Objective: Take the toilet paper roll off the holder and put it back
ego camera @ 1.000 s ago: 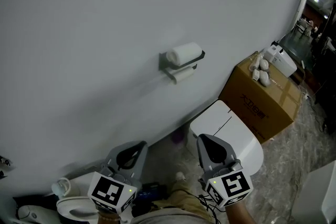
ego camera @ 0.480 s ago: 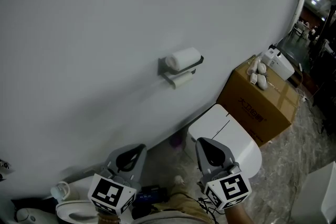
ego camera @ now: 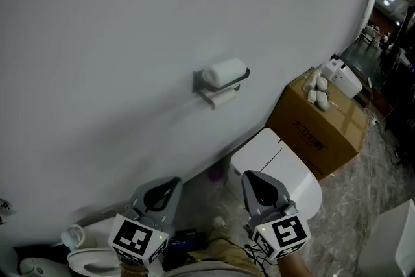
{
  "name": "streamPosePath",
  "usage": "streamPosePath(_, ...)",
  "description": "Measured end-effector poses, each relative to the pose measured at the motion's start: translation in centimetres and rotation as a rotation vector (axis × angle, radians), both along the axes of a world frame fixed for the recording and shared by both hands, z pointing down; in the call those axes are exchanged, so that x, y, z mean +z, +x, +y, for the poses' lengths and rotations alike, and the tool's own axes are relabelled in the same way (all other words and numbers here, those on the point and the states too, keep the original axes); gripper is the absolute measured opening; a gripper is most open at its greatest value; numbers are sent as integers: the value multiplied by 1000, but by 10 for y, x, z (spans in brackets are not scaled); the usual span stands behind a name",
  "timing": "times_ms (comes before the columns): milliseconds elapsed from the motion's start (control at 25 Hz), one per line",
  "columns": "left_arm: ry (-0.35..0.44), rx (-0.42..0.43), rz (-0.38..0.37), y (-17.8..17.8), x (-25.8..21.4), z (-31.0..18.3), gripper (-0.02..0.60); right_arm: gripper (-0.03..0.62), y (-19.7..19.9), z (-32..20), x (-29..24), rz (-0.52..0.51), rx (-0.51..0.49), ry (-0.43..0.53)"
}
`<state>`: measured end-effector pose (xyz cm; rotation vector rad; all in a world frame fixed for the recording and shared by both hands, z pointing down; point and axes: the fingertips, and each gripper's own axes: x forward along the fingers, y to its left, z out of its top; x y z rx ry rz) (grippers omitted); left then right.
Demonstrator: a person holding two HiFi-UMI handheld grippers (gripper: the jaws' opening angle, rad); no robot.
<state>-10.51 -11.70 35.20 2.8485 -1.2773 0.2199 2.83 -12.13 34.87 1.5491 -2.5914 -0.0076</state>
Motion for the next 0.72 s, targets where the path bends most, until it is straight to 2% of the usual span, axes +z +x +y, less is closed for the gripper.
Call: streamPosePath(720,-8,11,-4,5,4,1,-8,5,3,2,6,11,0,-14)
